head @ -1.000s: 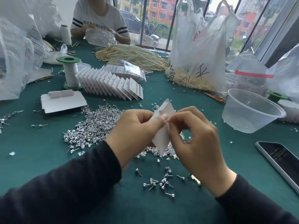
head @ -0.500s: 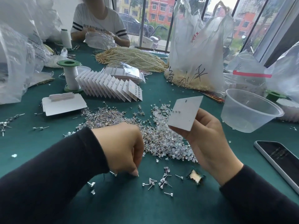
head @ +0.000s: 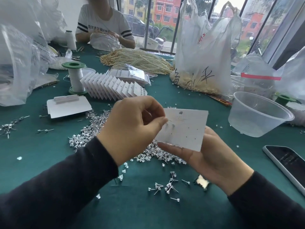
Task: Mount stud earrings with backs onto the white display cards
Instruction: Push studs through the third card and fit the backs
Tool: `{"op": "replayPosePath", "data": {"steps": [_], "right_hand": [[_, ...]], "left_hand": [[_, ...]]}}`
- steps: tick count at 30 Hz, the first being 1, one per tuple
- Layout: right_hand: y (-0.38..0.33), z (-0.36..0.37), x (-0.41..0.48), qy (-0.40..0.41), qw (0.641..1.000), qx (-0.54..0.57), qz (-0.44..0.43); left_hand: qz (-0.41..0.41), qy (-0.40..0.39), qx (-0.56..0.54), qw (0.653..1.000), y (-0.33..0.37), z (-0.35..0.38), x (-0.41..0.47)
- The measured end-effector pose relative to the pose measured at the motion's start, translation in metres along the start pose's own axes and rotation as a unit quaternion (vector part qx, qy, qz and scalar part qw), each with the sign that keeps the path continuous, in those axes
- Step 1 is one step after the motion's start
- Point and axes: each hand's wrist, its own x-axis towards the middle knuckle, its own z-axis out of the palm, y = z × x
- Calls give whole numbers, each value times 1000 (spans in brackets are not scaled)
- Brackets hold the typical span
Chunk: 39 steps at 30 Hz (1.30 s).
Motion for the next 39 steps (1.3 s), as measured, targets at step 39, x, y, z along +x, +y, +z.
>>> {"op": "replayPosePath", "data": {"steps": [39], "right_hand": [[9,0,-3,196,900,-278,-272]], "left_hand": [[20,-14,-34,999,8,20,-16]]}}
